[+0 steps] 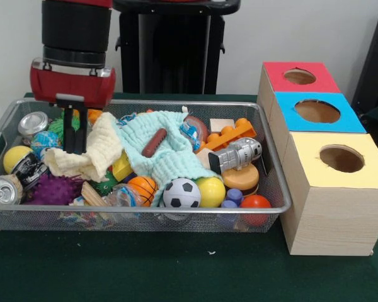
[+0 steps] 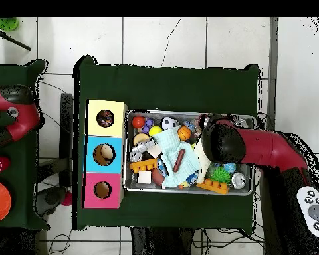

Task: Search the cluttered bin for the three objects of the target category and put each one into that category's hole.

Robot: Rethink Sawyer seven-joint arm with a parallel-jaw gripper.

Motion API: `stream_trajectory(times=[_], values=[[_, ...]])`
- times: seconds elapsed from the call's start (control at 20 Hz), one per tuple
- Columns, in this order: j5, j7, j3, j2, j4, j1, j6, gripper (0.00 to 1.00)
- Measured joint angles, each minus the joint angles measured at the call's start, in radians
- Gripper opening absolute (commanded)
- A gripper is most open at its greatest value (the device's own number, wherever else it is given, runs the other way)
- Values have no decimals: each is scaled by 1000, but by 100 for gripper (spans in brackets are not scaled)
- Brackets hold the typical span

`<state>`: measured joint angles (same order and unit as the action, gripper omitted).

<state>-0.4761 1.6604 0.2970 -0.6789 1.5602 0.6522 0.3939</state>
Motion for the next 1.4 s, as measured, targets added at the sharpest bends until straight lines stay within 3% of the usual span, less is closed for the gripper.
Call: stream_trajectory(times=[0.5, 0.55, 1.4], values=[[-83, 0, 6, 66, 0, 12, 0, 0], [-89, 0, 8, 70, 0, 12, 0, 100], [-150, 0, 52, 77, 0, 15, 0, 100]])
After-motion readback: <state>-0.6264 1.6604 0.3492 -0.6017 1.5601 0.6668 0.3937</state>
